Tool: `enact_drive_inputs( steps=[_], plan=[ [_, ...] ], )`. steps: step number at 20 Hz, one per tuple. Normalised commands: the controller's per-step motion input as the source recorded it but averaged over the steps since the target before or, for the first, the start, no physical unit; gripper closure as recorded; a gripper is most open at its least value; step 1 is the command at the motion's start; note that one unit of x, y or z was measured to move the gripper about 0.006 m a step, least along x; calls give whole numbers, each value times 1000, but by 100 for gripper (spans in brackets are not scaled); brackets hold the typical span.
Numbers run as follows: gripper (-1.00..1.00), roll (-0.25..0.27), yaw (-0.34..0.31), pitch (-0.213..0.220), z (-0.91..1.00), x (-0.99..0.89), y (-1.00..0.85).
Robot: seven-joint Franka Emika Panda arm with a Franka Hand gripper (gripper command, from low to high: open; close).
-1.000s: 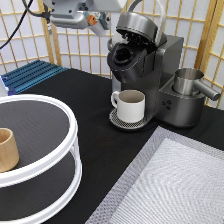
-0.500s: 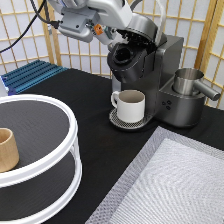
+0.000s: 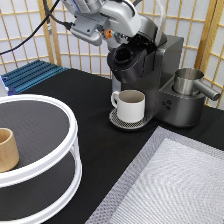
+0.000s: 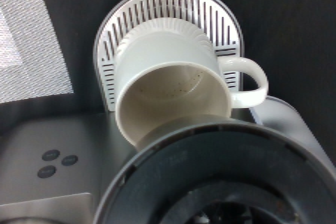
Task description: Make coffee
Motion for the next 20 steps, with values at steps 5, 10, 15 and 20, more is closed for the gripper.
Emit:
enact_drive_inputs(
  steps=[5,10,15,20],
  plan=[
    [100,70,-14,39,0,307,-1],
    [100,11,-22,41,123,289,213],
    [100,27,-14,26,47,185,107],
    [100,42,-14,31,13,362,17]
  ],
)
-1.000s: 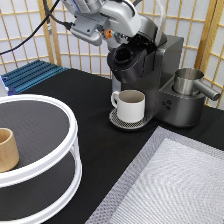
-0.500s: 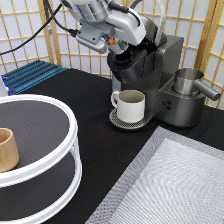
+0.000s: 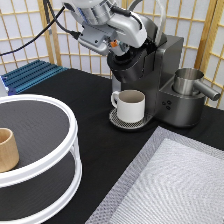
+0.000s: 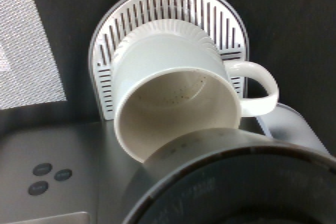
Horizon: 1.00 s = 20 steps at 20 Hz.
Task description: Make coffee
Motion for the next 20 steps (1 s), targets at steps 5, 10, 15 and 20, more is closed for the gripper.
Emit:
enact_drive_inputs(
  steps=[5,10,15,20],
  plan=[
    [100,44,-11,34,27,278,121],
    [100,32,-8,36,150,237,214],
    [100,36,-10,35,185,271,158],
    [100,33,-33,32,27,378,75]
  ],
)
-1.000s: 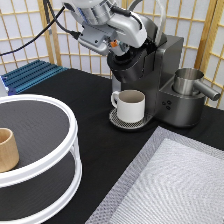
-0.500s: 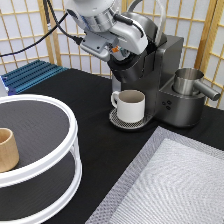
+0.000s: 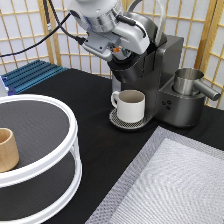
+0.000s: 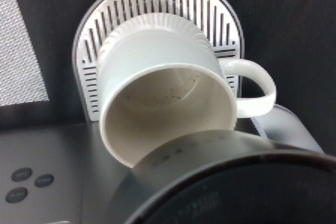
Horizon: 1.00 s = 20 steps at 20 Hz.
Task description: Make coffee
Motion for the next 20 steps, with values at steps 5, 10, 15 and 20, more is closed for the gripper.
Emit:
enact_drive_inputs(
  steps=[5,10,15,20],
  plan=[
    [100,2,-44,13,16,338,151],
    [100,-15,-34,1,91,159,237],
    [-100,-51,-49,0,71,137,293],
    [-100,-80,-72,0,81,38,293]
  ],
)
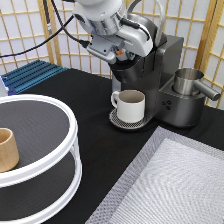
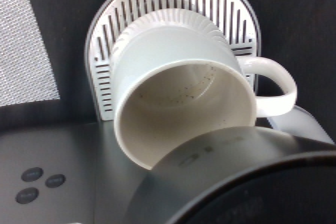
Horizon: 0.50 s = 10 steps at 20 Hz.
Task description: Make coffee
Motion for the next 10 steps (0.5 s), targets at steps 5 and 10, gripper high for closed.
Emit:
enact_drive_inputs(
  steps=[5,10],
  plan=[
    [-100,-70,-85,0,177,0,205],
    [-100,-24,-99,0,279,-168,-6]
  ],
)
